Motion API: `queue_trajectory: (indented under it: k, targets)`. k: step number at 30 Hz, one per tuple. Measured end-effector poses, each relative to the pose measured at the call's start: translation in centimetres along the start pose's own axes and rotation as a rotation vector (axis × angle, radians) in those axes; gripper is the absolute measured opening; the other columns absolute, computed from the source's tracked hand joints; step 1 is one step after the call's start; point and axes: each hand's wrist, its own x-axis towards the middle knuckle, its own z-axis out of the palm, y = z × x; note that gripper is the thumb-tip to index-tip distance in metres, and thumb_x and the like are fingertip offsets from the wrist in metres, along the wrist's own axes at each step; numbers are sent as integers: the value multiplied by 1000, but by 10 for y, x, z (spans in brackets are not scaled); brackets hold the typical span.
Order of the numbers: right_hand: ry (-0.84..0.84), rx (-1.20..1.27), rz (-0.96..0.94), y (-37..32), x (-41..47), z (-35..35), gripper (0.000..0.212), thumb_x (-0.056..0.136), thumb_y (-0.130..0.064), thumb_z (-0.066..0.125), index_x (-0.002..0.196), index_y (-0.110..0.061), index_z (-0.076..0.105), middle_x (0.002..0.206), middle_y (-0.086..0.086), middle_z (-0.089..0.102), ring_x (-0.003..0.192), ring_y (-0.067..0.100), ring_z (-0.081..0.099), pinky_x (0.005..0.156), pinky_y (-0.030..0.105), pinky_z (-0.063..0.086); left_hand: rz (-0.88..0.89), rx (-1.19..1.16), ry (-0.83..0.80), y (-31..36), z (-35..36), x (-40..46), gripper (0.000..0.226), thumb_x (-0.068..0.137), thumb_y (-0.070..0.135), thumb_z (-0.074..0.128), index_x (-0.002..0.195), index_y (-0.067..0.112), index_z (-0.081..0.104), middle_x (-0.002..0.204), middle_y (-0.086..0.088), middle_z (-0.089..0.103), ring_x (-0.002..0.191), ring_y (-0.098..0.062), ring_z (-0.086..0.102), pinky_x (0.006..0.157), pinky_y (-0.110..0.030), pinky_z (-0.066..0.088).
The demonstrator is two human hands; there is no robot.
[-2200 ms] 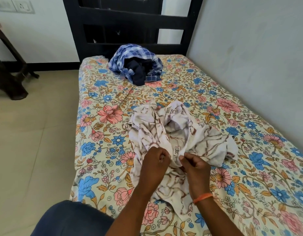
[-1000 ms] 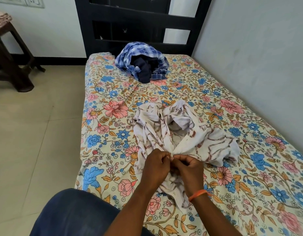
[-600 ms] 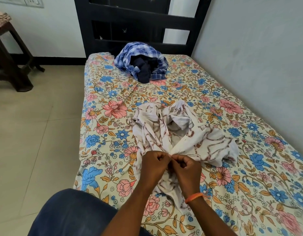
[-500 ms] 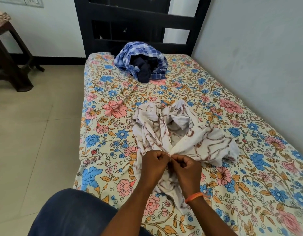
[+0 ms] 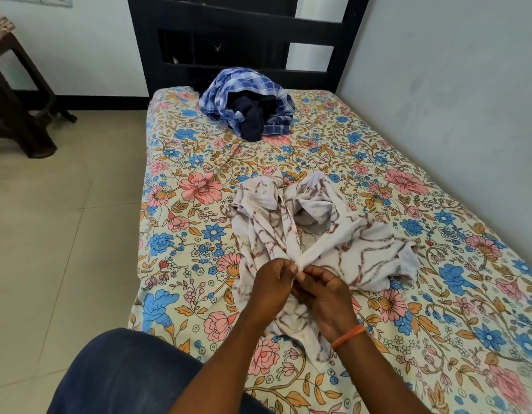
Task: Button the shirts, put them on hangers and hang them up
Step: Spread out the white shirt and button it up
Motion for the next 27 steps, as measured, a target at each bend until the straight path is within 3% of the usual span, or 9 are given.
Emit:
queue_trajectory:
  k: [4,8,12,14,18,21,22,25,27]
  targets:
    - [-99,131,111,-2,3,-2,16,69,4,68,82,-3,62,68,12,67,63,20,66,63,31,60,-8,-47,-65,2,0,-3,31,98,15,53,67,17,52,61,7,48,58,-8,44,59,-28,39]
    - [-167,182,164,-3,6,-6,17,52,-3,79,66,-9,74,69,12,68,60,17,67,62,30,61,-92,-263,-105,0,0,-5,28,96,22,54,91,-4,63,77,-11,60,72,-18,55,66,-36,48]
    - [-197,111,147,-7,8,-9,47,45,-10,97,85,-2,73,83,18,71,72,24,69,69,34,62,-181,-373,-130,-1,-1,-4,28,94,26,57,95,1,67,83,-19,67,76,-23,61,71,-41,52]
    - [-145,3,64,-13,5,-8,48,56,-15,90,94,3,68,82,20,70,70,28,68,63,35,60,-134,-278,-70,2,0,-5,26,97,23,55,90,3,69,79,-17,68,70,-18,61,67,-39,52]
    - [-65,-170,-67,-17,-1,-5,18,75,-8,73,88,3,68,71,19,68,55,27,67,46,27,51,-79,-105,-15,5,4,-8,25,98,20,52,81,10,68,67,1,63,55,-2,53,55,-23,44]
    - [-47,-200,-76,-15,-2,-8,10,84,-1,69,93,3,70,77,22,70,63,29,69,54,30,56,-135,-246,-57,3,1,-6,28,97,25,53,85,4,67,71,-12,63,63,-14,58,60,-38,51]
    - [-35,-263,-96,-15,-2,-10,9,86,0,68,95,2,71,79,22,72,67,31,70,59,34,58,-146,-282,-75,5,0,-7,28,97,24,53,85,2,67,70,-13,63,63,-16,58,60,-37,51]
    - [78,-524,-278,-20,-5,-12,8,87,-3,69,89,-9,73,79,14,74,73,36,71,67,44,60,-5,-13,-18,5,1,-9,27,95,18,53,72,4,58,62,-5,54,54,-8,46,55,-29,39]
    - [285,-661,-571,-27,-8,-7,16,84,2,66,83,-14,68,77,7,70,71,26,68,63,35,57,158,381,25,-1,4,-9,23,95,22,51,77,8,57,77,-7,55,64,-13,51,60,-33,41]
